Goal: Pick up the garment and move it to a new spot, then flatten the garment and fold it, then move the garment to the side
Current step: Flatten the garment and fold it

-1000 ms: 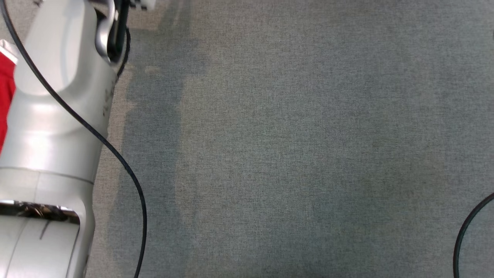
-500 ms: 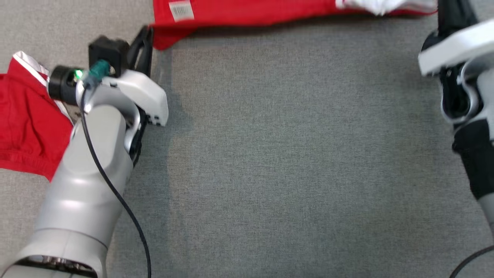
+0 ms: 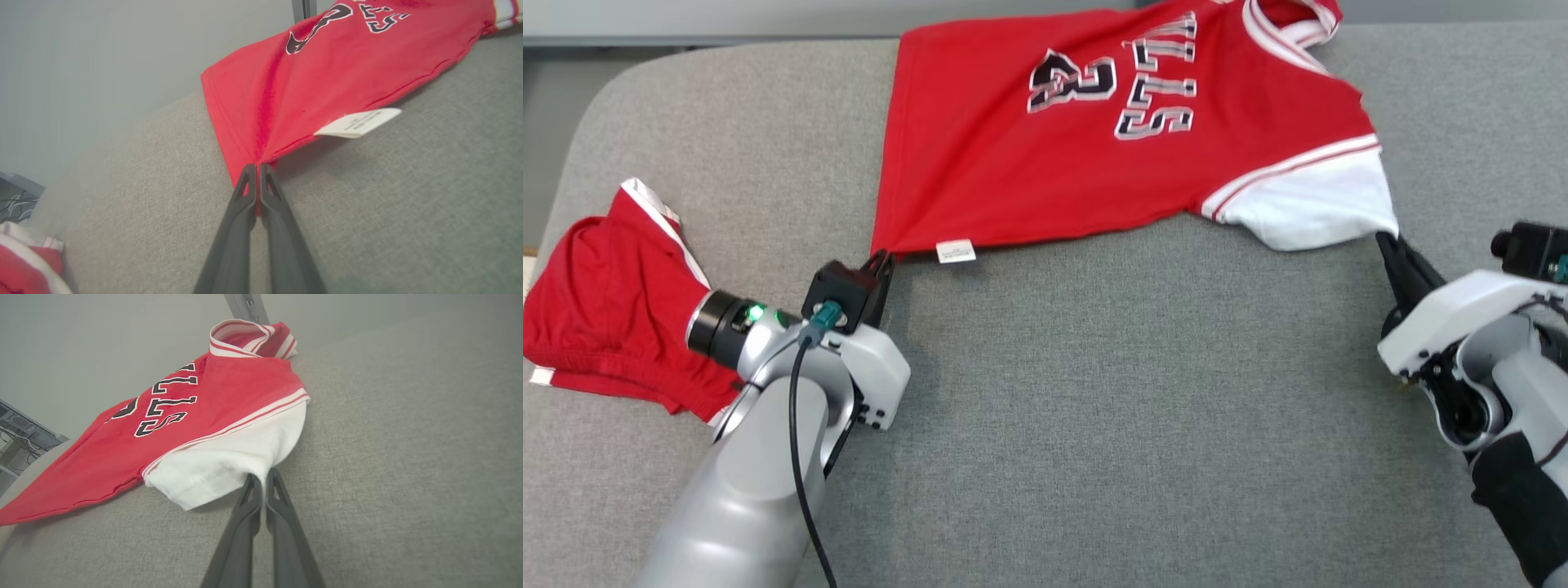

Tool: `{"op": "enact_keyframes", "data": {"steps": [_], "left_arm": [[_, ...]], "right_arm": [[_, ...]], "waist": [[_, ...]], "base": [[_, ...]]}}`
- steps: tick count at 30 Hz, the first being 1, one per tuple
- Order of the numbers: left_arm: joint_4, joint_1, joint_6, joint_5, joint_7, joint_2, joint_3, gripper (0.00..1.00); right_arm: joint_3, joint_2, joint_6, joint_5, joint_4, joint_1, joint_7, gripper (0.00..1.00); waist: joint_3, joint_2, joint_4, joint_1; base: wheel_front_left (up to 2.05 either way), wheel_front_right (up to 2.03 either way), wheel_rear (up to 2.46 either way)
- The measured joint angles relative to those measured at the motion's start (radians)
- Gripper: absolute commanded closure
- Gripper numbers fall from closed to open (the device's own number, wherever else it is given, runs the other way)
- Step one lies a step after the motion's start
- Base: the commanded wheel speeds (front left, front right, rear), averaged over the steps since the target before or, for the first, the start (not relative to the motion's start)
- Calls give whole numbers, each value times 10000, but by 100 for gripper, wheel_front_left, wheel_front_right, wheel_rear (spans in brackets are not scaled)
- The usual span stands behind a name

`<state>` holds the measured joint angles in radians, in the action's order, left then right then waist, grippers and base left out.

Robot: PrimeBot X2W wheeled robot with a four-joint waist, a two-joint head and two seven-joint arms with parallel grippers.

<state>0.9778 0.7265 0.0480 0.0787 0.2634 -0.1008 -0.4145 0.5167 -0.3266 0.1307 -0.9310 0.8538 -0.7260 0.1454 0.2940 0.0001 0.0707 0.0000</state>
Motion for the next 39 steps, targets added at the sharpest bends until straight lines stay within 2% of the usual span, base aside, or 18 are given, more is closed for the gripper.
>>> {"op": "enact_keyframes", "data": {"steps": [9, 13, 19, 26, 30, 39], "left_arm": [[-364, -1038, -280, -148, 0, -255, -138, 100], [-545, -1325, -393, -337, 0, -330, -330, 100], [-846, -1731, -493, -328, 0, -351, -380, 100], [-1016, -2229, -573, -230, 0, -355, -378, 100], [-1189, -2560, -579, -150, 0, -347, -337, 100], [-1910, -3406, -757, -46, 0, -439, -232, 100]], "right_arm": [[203, -194, 0, -1444, -401, 1178, -882, 100], [247, -359, 0, -2094, -963, 1626, -1329, 100], [278, -761, 0, -3114, -1553, 2462, -2667, 100], [157, -1193, 0, -3873, -2259, 3247, -3614, 100], [123, -1386, 0, -3998, -2481, 3691, -4126, 100], [-201, -1630, 0, -3946, -3367, 4428, -4161, 100]], "waist": [[-849, 0, -80, 0], [-1108, 0, -91, 0], [-1431, 0, -111, 0], [-1787, 0, -194, 0], [-1979, 0, -216, 0], [-2283, 0, -208, 0]], "base": [[0, 0, 0], [0, 0, 0], [0, 0, 0], [0, 0, 0], [0, 0, 0], [0, 0, 0]]}}
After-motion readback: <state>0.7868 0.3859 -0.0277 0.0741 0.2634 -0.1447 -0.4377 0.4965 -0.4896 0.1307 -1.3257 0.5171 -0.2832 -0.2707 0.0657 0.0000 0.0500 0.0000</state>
